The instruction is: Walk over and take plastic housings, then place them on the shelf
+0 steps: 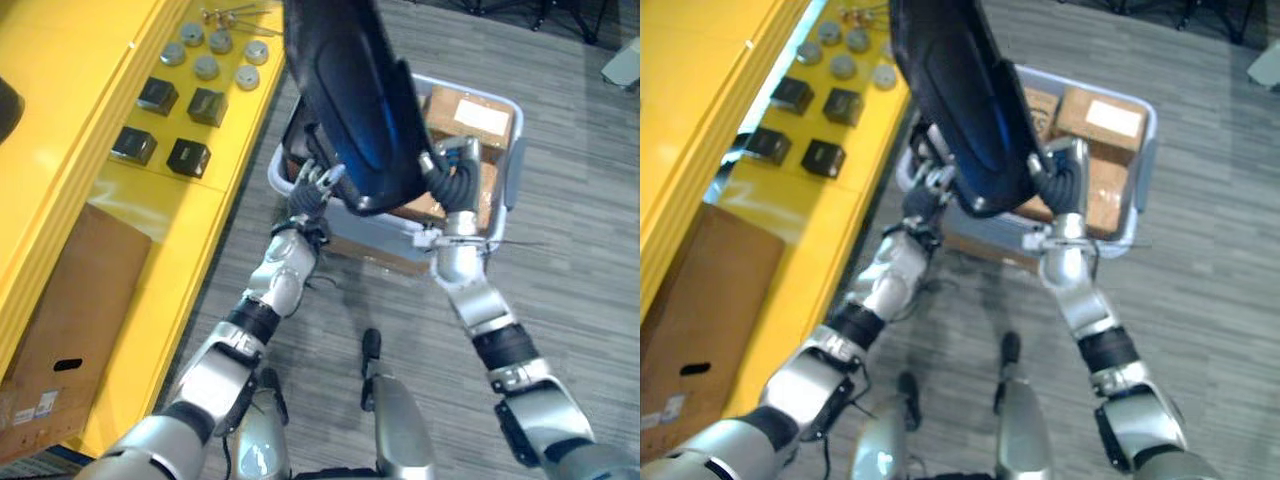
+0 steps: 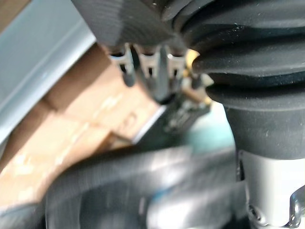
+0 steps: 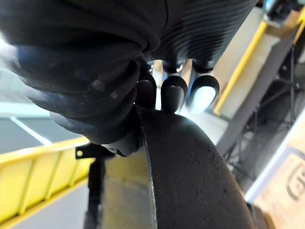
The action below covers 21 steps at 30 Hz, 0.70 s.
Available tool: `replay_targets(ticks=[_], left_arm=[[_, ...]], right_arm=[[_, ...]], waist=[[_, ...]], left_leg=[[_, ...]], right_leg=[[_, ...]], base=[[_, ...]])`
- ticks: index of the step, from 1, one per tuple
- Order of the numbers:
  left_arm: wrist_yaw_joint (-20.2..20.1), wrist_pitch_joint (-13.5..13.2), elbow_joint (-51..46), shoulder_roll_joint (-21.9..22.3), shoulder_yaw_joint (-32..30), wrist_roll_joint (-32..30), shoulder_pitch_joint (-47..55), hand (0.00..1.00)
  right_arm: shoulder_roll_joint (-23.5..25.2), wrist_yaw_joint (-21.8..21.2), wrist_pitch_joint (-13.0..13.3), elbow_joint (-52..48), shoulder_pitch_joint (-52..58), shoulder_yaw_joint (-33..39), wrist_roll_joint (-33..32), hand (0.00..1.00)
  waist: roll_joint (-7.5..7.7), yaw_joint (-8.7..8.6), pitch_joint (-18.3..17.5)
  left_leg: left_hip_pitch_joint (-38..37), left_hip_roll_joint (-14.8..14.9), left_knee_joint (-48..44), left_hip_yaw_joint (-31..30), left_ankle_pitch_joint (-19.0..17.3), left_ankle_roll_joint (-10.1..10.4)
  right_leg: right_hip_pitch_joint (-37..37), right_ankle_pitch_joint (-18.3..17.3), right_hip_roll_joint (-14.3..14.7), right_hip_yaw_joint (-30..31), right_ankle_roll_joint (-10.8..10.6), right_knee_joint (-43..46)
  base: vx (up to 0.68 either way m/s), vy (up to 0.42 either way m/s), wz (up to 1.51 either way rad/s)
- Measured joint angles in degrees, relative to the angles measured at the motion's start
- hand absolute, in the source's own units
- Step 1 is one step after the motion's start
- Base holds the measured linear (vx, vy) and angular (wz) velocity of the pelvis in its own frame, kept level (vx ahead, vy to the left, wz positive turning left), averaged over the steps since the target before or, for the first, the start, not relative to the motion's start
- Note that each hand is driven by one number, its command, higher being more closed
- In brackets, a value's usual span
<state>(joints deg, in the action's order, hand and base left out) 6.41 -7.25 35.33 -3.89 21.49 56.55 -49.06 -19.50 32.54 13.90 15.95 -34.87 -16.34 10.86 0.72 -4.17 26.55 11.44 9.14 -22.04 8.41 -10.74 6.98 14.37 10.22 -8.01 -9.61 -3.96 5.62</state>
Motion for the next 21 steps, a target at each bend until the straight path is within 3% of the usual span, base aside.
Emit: replay_targets(ticks=[3,4,9,13,21], left_arm=[[-2.4,0.1,-0.4,-0.2,0.1,1.3,1.6,0.00],[-3.4,0.2,-0.4,-0.2,0.2,1.7,1.9,1.00],[-5.5,0.3,-0.5,-1.3,2.3,2.2,3.0,1.00],[-5.3,-0.3,-1.8,-2.0,2.4,2.1,4.3,1.00],[-0.7,-4.4,-2.5,-2.9,3.6,1.8,6.8,1.00]], right_arm=[[1.1,0.0,0.3,0.1,0.1,-0.8,-0.1,1.00],[1.2,0.0,1.0,0.2,0.1,-0.8,-0.1,1.00],[1.4,0.3,1.1,0.8,0.1,-1.6,-1.2,1.00],[1.4,0.3,1.2,0.9,0.2,-2.8,-2.5,1.00],[2.5,-0.4,2.6,-0.3,1.9,-5.7,-4.9,1.00]], waist=[[-0.05,0.01,0.0],[-0.05,0.09,0.0],[-0.14,-0.19,-0.1],[-1.38,-0.76,-0.8],[-1.82,-1.28,-1.0]], left_leg=[[-1.0,-0.2,0.6,0.3,0.0,0.0],[-1.0,-0.2,0.6,0.3,0.0,0.0],[-2.5,-0.8,1.7,0.3,0.1,-0.1],[-2.6,-1.4,2.5,0.5,0.2,-0.3],[-5.0,-1.8,4.4,1.2,0.7,-0.5]], right_leg=[[-0.7,0.0,-0.1,0.2,0.0,-0.2],[-0.7,0.0,-0.1,0.2,0.0,-0.3],[-2.2,0.3,-0.5,0.2,-0.3,-1.4],[-2.5,0.8,-1.0,0.2,-0.7,-2.5],[-4.0,1.0,-1.1,0.6,-0.8,-3.4]], base=[[0.00,0.020,-0.02],[0.00,0.000,0.00],[0.01,0.015,0.01],[0.02,0.043,0.01],[0.01,0.012,-0.03]])
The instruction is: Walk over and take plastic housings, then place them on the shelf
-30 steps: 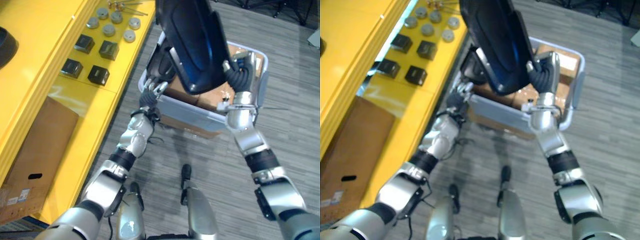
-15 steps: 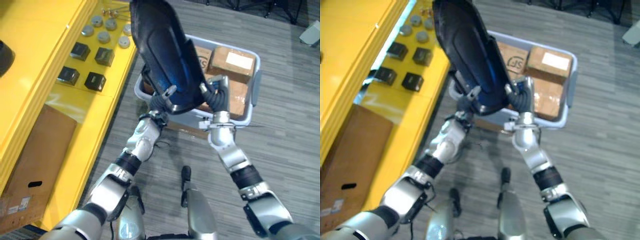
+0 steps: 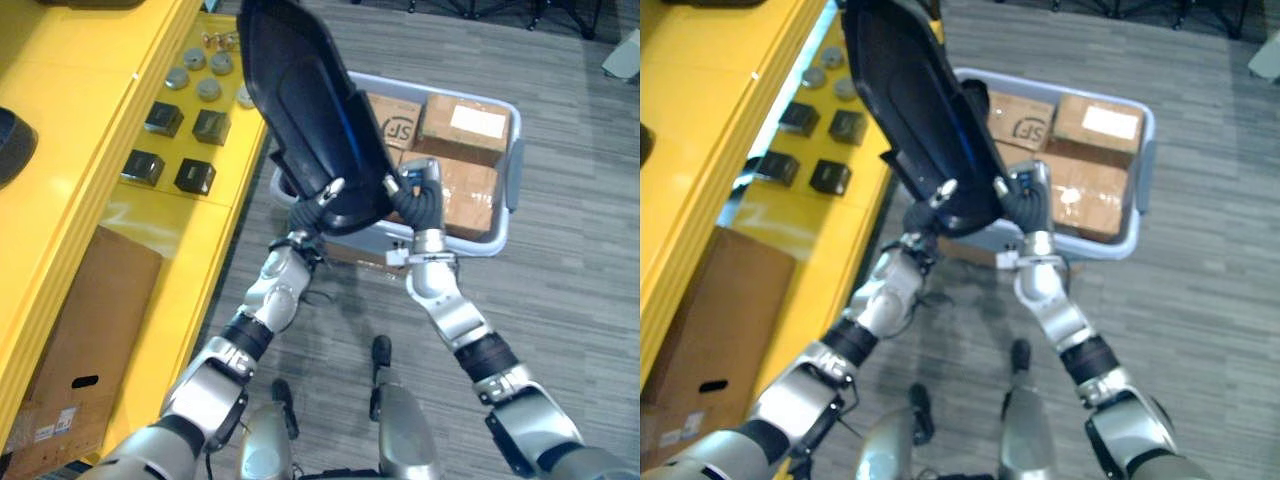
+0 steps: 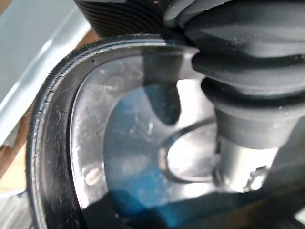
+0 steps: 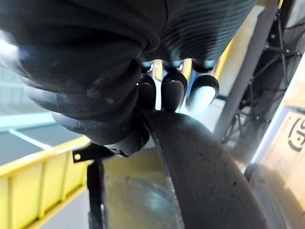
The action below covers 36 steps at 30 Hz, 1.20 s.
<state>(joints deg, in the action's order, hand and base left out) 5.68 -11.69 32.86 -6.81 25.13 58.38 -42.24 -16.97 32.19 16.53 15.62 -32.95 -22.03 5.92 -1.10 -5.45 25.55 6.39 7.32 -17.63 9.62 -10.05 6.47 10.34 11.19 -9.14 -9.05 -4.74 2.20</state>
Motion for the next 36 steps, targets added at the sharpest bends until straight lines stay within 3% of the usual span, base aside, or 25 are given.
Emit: replay_targets(ticks=[8,9,14,16,20,25,29,34,36], left_arm=[[1.3,-2.8,-3.0,0.5,0.4,-6.8,5.6,1.00],[1.8,-3.1,-3.6,0.5,0.2,-7.4,6.2,1.00],[2.4,-5.4,-8.4,0.2,-0.9,-10.1,9.7,1.00],[6.2,-6.6,-9.6,0.0,-2.8,-16.8,11.7,1.00],[12.1,-7.2,-11.8,-0.5,-4.2,-28.0,15.3,1.00],[19.2,-7.3,-13.2,-1.5,-6.1,-43.1,20.9,1.00],[23.6,-6.2,-13.8,-2.9,-8.2,-52.6,26.8,1.00],[25.6,-4.4,-18.0,-3.3,-12.5,-61.7,35.4,1.00],[26.2,-4.4,-20.3,-3.0,-15.5,-62.0,37.8,1.00]], right_arm=[[0.3,-1.6,2.3,-6.3,10.5,0.5,-0.8,1.00],[0.3,-2.3,3.2,-6.6,12.1,0.6,-0.9,0.00],[0.2,-7.3,6.6,-11.2,18.0,0.9,-3.5,0.00],[0.2,-11.3,7.1,-11.2,21.8,0.1,-2.2,0.00],[-0.5,-14.8,7.0,-11.2,25.8,-3.6,1.6,0.00],[-0.7,-16.5,5.8,-14.1,28.3,-4.2,-1.4,0.00],[-1.5,-17.1,5.7,-20.4,28.3,-1.5,-6.4,0.00],[-1.7,-19.8,7.5,-26.5,28.6,5.9,-21.8,0.00],[-1.4,-22.2,8.3,-27.4,30.0,9.5,-27.1,0.00]], waist=[[-0.05,0.00,-0.1],[-0.05,-0.15,-0.1],[0.19,-0.13,-0.3],[0.50,0.10,-1.6],[1.28,0.53,-4.3],[2.84,2.01,-8.6],[3.34,3.27,-10.0],[3.65,4.56,-12.5],[3.57,4.68,-13.6]], left_leg=[[-1.4,0.0,1.2,0.2,0.0,0.0],[-2.1,0.0,1.3,0.3,-0.1,0.0],[-2.4,0.0,1.7,0.3,-0.1,0.0],[-2.4,0.0,2.1,0.2,-0.1,0.0],[-3.4,0.0,3.2,0.0,-0.3,0.0],[-4.4,-0.1,3.5,-1.0,-0.5,0.0],[-5.0,-0.2,3.5,-1.2,-0.8,-0.1],[-5.4,-0.2,3.5,-1.1,-1.1,-0.2],[-5.5,-0.2,3.5,-1.1,-1.1,-0.2]], right_leg=[[-1.5,-0.1,0.1,0.0,-0.1,-0.9],[-2.0,-0.1,0.1,0.0,-0.1,-1.0],[-2.5,-0.1,0.2,-0.1,-0.2,-1.8],[-2.6,-0.1,0.3,-0.3,-0.2,-2.3],[-4.7,0.2,0.4,-1.0,-0.5,-4.3],[-6.8,0.4,0.5,-2.0,-0.8,-5.9],[-8.3,0.4,0.4,-2.1,-0.9,-6.7],[-8.6,0.4,0.4,-2.2,-1.0,-6.7],[-8.7,0.4,0.4,-2.3,-1.0,-6.7]], base=[[0.00,0.000,0.00],[0.01,0.002,-0.03],[0.00,0.000,0.00],[0.00,0.000,0.00],[0.03,0.008,0.06],[0.04,0.013,0.12],[-0.01,0.002,0.02],[-0.01,0.001,-0.01],[0.00,0.000,0.00]])
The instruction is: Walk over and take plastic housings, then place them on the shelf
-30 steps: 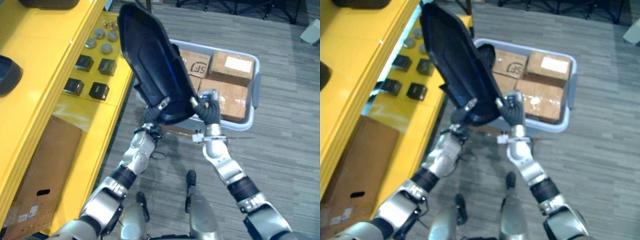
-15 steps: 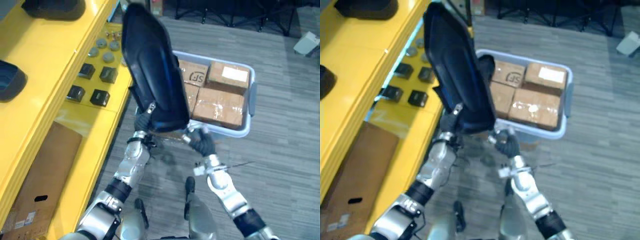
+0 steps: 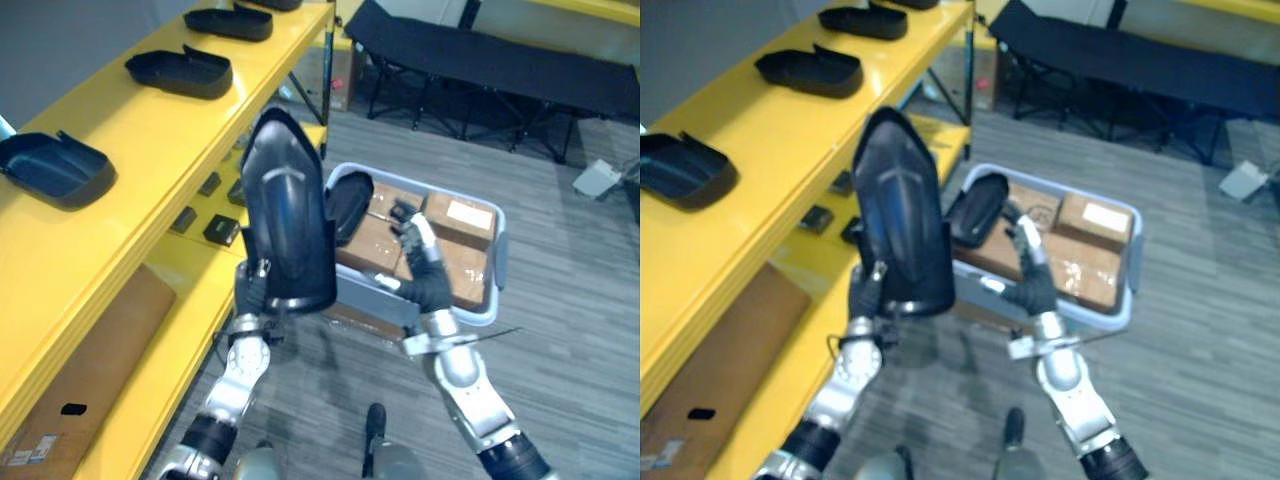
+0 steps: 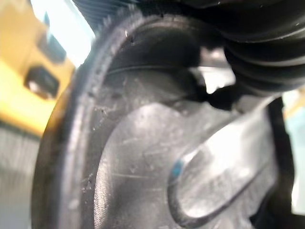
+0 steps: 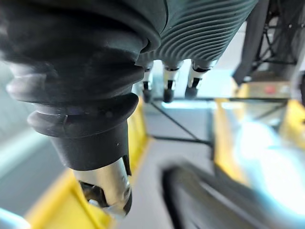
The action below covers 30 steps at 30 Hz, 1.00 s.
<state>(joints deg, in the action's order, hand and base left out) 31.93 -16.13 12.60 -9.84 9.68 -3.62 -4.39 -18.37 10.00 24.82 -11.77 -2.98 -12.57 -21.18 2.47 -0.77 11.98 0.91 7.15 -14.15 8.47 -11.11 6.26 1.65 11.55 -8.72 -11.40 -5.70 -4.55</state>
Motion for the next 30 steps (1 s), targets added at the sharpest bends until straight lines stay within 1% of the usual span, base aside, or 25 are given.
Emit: replay_targets(ticks=[2,4,6,8,9,10,12,14,15,17,18,19,20,21,22,23,24,25,26,27,28,29,30], left_arm=[[1.4,-0.1,-1.6,1.0,-4.0,-1.4,1.9,1.00],[3.1,-0.6,-3.7,1.5,-7.4,-1.9,4.0,1.00],[3.7,-1.6,-5.0,1.7,-9.3,-2.1,5.8,1.00],[4.2,-2.8,-6.9,2.3,-11.0,-2.1,7.6,1.00],[4.6,-3.2,-9.0,3.0,-11.9,-2.1,9.0,1.00],[4.8,-3.5,-10.1,3.5,-12.3,-2.0,9.7,1.00],[5.8,-5.0,-14.6,5.4,-13.8,-1.8,13.1,1.00],[6.0,-5.1,-18.3,6.7,-14.2,-1.3,15.7,1.00],[6.0,-5.1,-20.2,7.5,-14.7,-1.3,17.0,1.00],[6.1,-5.3,-23.7,9.1,-15.9,-1.3,19.1,1.00],[6.2,-5.4,-25.3,9.6,-16.3,-1.3,19.8,1.00],[6.3,-5.5,-27.5,10.0,-16.9,-1.4,20.4,1.00],[6.3,-5.5,-27.9,10.1,-17.2,-1.5,20.5,1.00],[6.5,-5.5,-29.9,10.6,-18.4,-1.5,21.0,1.00],[6.7,-5.5,-32.4,10.6,-20.0,-1.7,21.6,1.00],[6.7,-5.5,-32.9,10.5,-20.4,-1.8,21.7,1.00],[6.6,-5.5,-34.4,10.5,-21.9,-1.9,22.0,1.00],[6.5,-5.5,-35.4,10.6,-23.1,-1.9,22.3,1.00],[6.3,-5.5,-36.0,10.6,-23.7,-1.8,22.6,1.00],[6.0,-5.5,-36.4,10.6,-25.0,-1.8,23.2,1.00],[5.5,-5.5,-36.4,10.6,-26.3,-1.6,24.1,1.00],[5.4,-5.5,-36.4,10.6,-26.4,-1.6,24.2,1.00],[4.9,-5.5,-36.4,10.7,-28.2,-1.1,25.8,1.00]], right_arm=[[0.7,-2.4,0.4,-1.1,3.3,3.6,-4.1,0.00],[2.6,-5.4,1.0,-1.3,7.9,7.8,-9.1,0.00],[4.8,-6.5,1.1,-0.9,11.2,11.0,-11.7,0.00],[6.4,-6.4,1.0,1.0,14.0,13.4,-11.8,0.00],[7.3,-6.2,0.0,3.3,15.5,14.5,-11.8,0.00],[7.9,-6.2,-0.4,4.6,16.3,15.0,-11.8,0.00],[10.4,-6.2,-1.4,10.3,18.9,16.0,-11.8,0.00],[11.9,-6.6,-1.5,12.7,20.2,15.9,-12.8,0.00],[12.6,-7.5,-1.5,12.8,20.6,15.8,-13.9,0.00],[13.7,-9.1,-1.4,12.8,20.2,15.3,-14.1,0.00],[13.9,-10.0,-1.4,12.9,19.9,14.2,-14.1,0.00],[13.9,-10.9,-1.3,13.9,18.5,11.6,-14.0,0.00],[13.8,-11.0,-1.3,14.3,18.0,10.8,-13.9,0.00],[13.7,-11.0,-1.4,16.1,15.1,7.7,-13.1,0.00],[13.7,-11.5,-1.9,18.1,11.5,3.8,-11.4,0.00],[13.7,-11.7,-2.3,18.3,10.9,3.1,-11.3,0.00],[13.6,-13.2,-3.9,19.4,8.4,0.8,-11.1,0.00],[13.6,-13.8,-4.9,20.0,6.7,-1.1,-10.1,0.00],[13.5,-13.8,-5.1,20.2,5.9,-1.7,-9.4,0.00],[13.3,-13.8,-5.2,20.4,4.7,-2.4,-8.9,0.00],[13.0,-13.7,-5.2,20.7,3.5,-2.3,-8.9,0.00],[13.0,-13.7,-5.2,20.8,3.4,-2.3,-8.9,0.00],[12.3,-13.6,-5.2,21.5,1.7,-2.2,-8.9,0.00]], waist=[[-0.18,0.04,-1.1],[-0.34,-0.03,-2.1],[-0.45,-0.07,-3.3],[-0.57,-0.16,-4.0],[-0.62,-0.20,-4.3],[-0.64,-0.19,-4.3],[-0.96,-0.15,-4.5],[-1.45,-0.11,-4.8],[-1.70,-0.03,-5.0],[-2.00,0.28,-5.1],[-2.08,0.57,-5.2],[-2.00,1.71,-5.2],[-1.98,1.91,-5.2],[-1.83,2.67,-5.4],[-1.66,3.95,-5.6],[-1.62,4.15,-5.7],[-1.39,5.35,-5.8],[-1.26,6.62,-5.9],[-1.25,7.14,-5.9],[-1.25,8.15,-5.9],[-1.24,8.77,-5.9],[-1.23,8.88,-5.9],[-0.85,10.05,-6.0]], left_leg=[[-0.1,0.0,0.0,-0.1,0.0,0.0],[-1.1,0.0,0.5,-0.1,-0.1,0.1],[-1.1,0.0,0.7,0.0,-0.1,0.1],[-1.1,0.1,0.8,0.1,-0.1,0.1],[-1.2,0.1,1.0,0.2,-0.1,0.1],[-1.3,0.0,1.2,0.2,-0.1,0.2],[-1.8,0.1,1.9,0.4,0.0,0.3],[-1.8,0.0,2.2,0.1,0.0,0.3],[-1.8,0.0,2.4,-0.1,0.0,0.3],[-1.8,0.0,2.5,-0.7,0.1,0.3],[-1.7,-0.2,2.6,-2.4,0.1,0.4],[-1.7,-0.3,2.6,-3.8,0.2,0.4],[-1.7,-0.3,2.6,-4.2,0.2,0.4],[-1.1,-0.6,2.6,-5.7,0.4,0.3],[0.1,-1.0,2.9,-7.3,1.0,0.3],[0.3,-1.1,2.9,-7.8,1.1,0.2],[0.5,-1.6,3.8,-9.2,2.0,0.2],[1.2,-1.9,4.2,-10.8,2.8,0.2],[1.5,-2.1,4.2,-11.6,3.0,0.1],[1.9,-2.5,4.5,-13.3,3.5,0.1],[2.1,-2.9,4.5,-14.8,3.8,0.0],[2.1,-2.9,4.5,-15.0,3.8,0.0],[2.1,-3.3,4.6,-15.9,3.9,-0.1]], right_leg=[[-0.2,0.0,0.0,-0.2,0.0,0.0],[-1.0,-0.6,0.0,-0.6,0.2,0.0],[-0.8,-1.2,0.0,-0.6,0.3,0.0],[-0.7,-1.5,0.0,-0.6,0.2,0.0],[-0.7,-1.5,0.0,-0.6,0.2,0.0],[-0.7,-1.5,0.0,-0.6,0.3,0.0],[-0.8,-1.7,0.0,-0.6,0.3,0.0],[-0.8,-1.8,0.0,-0.9,0.4,0.0],[-0.9,-1.9,0.0,-1.2,0.4,0.0],[-1.3,-2.0,-0.1,-2.0,0.3,0.0],[-2.2,-2.0,-0.3,-3.4,0.1,0.0],[-3.2,-2.2,-0.4,-5.2,-0.1,0.0],[-3.4,-2.3,-0.4,-5.5,-0.1,0.0],[-3.8,-2.5,-0.6,-6.9,-0.2,-0.1],[-3.8,-2.6,-0.9,-8.7,-0.2,-0.1],[-3.8,-2.7,-0.9,-9.1,-0.3,-0.1],[-3.8,-2.7,-1.3,-10.5,-0.4,-0.1],[-4.0,-2.7,-1.5,-12.2,-0.4,-0.1],[-4.2,-2.7,-1.6,-13.0,-0.4,-0.1],[-5.0,-2.8,-1.9,-15.0,-0.4,-0.1],[-5.8,-2.8,-2.0,-16.4,-0.4,-0.1],[-5.9,-2.8,-2.0,-16.6,-0.4,-0.1],[-6.6,-2.9,-2.3,-17.8,-0.4,-0.1]], base=[[0.00,0.000,0.00],[0.00,0.000,0.00],[0.00,0.000,0.00],[0.00,0.000,0.00],[0.00,0.000,0.00],[-0.02,-0.009,-0.06],[0.00,-0.008,-0.04],[0.01,-0.003,0.05],[0.02,0.000,0.12],[0.02,0.002,0.24],[0.02,0.006,0.57],[0.02,0.005,0.56],[0.01,0.001,0.57],[0.00,-0.007,0.59],[0.00,-0.007,0.61],[0.00,-0.002,0.64],[0.01,0.000,0.61],[0.01,-0.001,0.71],[0.02,0.004,0.76],[0.01,0.016,0.77],[0.01,0.024,0.64],[-0.01,0.034,0.51],[-0.01,0.037,0.30]])
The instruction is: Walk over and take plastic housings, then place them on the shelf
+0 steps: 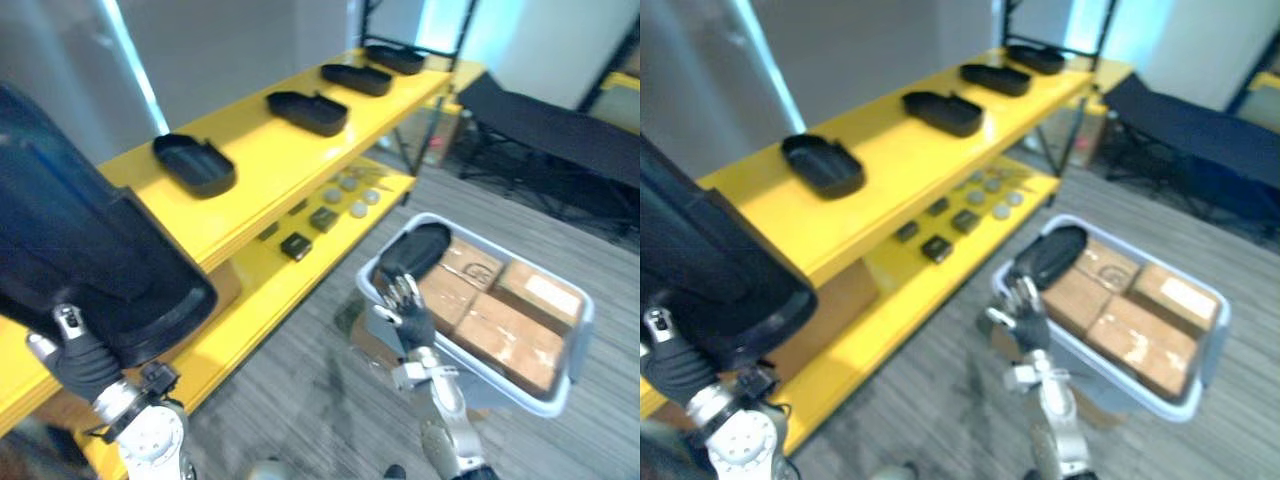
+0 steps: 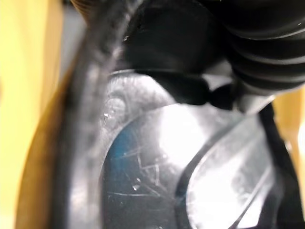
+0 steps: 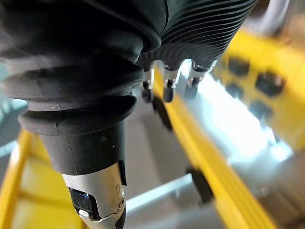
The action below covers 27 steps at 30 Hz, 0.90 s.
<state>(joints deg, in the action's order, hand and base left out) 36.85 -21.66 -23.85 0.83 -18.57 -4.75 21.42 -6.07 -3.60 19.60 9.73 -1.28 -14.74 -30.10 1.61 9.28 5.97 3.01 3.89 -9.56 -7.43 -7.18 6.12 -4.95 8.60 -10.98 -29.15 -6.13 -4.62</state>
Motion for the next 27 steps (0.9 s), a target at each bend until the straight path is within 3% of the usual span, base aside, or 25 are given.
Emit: replay_targets(ticks=[4,7,8,11,13,16,17,21,24,27], left_arm=[[-2.4,-0.3,0.0,0.6,-2.3,2.2,3.0,1.00],[-6.4,-2.2,0.0,2.2,-2.6,2.7,4.0,1.00],[-8.7,-3.5,0.0,2.2,-2.6,2.8,3.7,1.00],[-12.7,-6.5,-0.7,2.1,-1.3,3.8,3.5,1.00],[-13.4,-7.3,-1.6,1.8,-1.2,4.5,3.3,1.00],[-16.3,-8.7,-1.8,-0.8,2.3,4.8,-0.5,1.00],[-17.1,-8.9,-1.8,-1.4,2.8,4.8,-1.4,1.00],[-20.0,-9.7,-1.8,-5.5,4.3,4.8,-5.4,1.00],[-20.5,-9.6,-1.8,-5.5,4.7,4.9,-5.5,1.00],[-21.4,-9.9,-1.8,-5.4,5.3,4.9,-4.9,1.00]], right_arm=[[0.0,0.2,-0.1,0.1,-0.7,-0.1,-0.1,0.00],[0.1,1.6,-0.6,0.9,-0.6,0.3,0.3,0.00],[0.2,2.5,-0.6,1.0,0.1,1.2,0.9,0.00],[-0.5,3.4,-0.9,1.2,0.5,3.2,3.1,0.00],[-0.3,2.9,-0.9,1.2,0.5,3.3,3.9,0.00],[-0.5,0.8,-0.9,-1.3,2.8,5.8,3.9,0.00],[-0.5,0.6,-0.9,-1.8,3.3,6.2,3.9,0.00],[-1.5,-2.6,-0.9,-2.1,3.0,7.4,3.9,0.00],[-1.6,-5.2,-0.9,-2.7,2.0,8.1,3.9,0.00],[-1.7,-6.6,-0.9,-4.0,2.2,8.5,2.6,0.00]], waist=[[0.61,1.68,-0.3],[0.25,1.58,0.2],[-0.01,0.85,0.3],[-0.24,1.35,0.6],[-0.38,1.29,0.8],[-0.61,-1.05,1.4],[-0.51,-1.15,1.4],[0.42,-2.13,2.0],[0.86,-2.12,2.9],[0.27,-2.13,3.8]], left_leg=[[0.1,-0.5,-0.2,-1.3,-0.1,-0.2],[0.3,-0.8,-1.2,-2.5,-0.5,-1.3],[1.2,-0.7,-1.5,-1.3,0.0,-2.3],[2.0,-1.1,-0.3,-0.1,2.1,-1.3],[2.0,-1.8,1.1,-0.7,3.0,-1.9],[2.1,-3.7,3.6,-6.1,5.0,-2.1],[2.1,-3.8,4.2,-6.5,5.6,-1.6],[2.4,-3.9,4.7,-9.0,7.2,-0.2],[2.1,-3.6,2.9,-7.8,7.2,-0.1],[0.6,-3.3,2.9,-7.5,6.6,-0.2]], right_leg=[[-1.4,-1.7,-0.3,-1.5,-0.3,0.0],[-4.4,-3.1,-0.5,-5.8,-0.7,0.0],[-5.7,-3.4,-0.9,-8.4,-1.1,0.0],[-6.8,-4.0,-2.3,-11.6,-1.9,0.9],[-6.0,-5.7,-2.9,-10.0,-2.2,2.5],[-3.4,-13.0,-1.7,2.3,-1.6,8.5],[-2.9,-14.0,-1.7,3.3,-1.6,9.8],[-3.1,-14.7,-1.3,4.2,-1.3,11.2],[-4.7,-14.9,-1.0,4.3,-1.0,11.6],[-6.4,-15.9,-0.6,4.3,0.5,12.5]], base=[[-0.02,0.015,0.23],[-0.02,-0.013,0.64],[0.01,0.009,1.15],[0.01,0.059,0.75],[0.03,0.088,0.36],[0.02,0.004,0.85],[0.06,-0.054,0.65],[0.10,-0.050,0.44],[0.03,-0.024,0.18],[-0.03,-0.018,0.16]])
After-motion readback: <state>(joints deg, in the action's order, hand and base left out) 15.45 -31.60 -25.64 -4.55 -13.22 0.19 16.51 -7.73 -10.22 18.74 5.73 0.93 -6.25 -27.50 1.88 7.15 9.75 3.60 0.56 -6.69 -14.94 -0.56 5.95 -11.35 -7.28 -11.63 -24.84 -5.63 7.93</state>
